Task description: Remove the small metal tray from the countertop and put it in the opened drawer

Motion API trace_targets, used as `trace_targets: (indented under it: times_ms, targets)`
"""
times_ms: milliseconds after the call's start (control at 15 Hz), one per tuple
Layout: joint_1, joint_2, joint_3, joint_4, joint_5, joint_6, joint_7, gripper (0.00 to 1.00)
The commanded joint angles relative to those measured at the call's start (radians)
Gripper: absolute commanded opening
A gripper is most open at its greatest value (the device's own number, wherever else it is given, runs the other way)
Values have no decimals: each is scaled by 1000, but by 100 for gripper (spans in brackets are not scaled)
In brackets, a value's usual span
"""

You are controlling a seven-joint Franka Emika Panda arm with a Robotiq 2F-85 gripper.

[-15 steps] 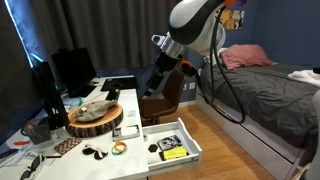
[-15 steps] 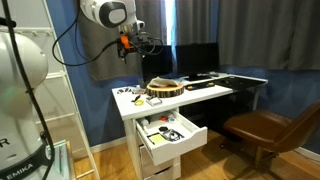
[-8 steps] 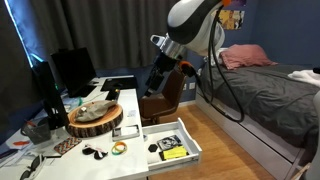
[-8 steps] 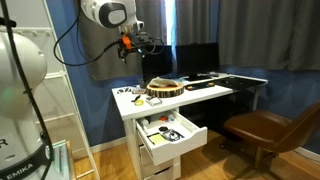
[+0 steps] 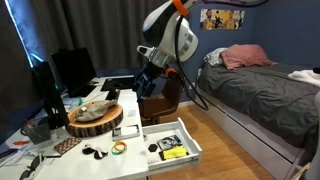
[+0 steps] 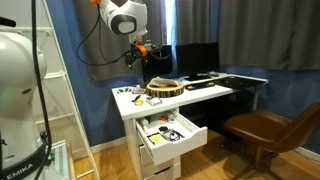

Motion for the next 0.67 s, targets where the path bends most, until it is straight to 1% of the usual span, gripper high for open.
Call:
trace_targets:
  times_ms: [0, 200, 267, 467, 600]
  targets:
    - [-242, 175, 195, 147, 99, -39, -158, 100]
    - [-422, 289, 357, 219, 98, 2, -192, 100]
    - [-461, 325, 393, 238, 79, 21, -184, 100]
    - [-546, 432, 480, 300, 43, 86, -161, 100]
    - [-571, 498, 510, 341, 12, 126, -115, 100]
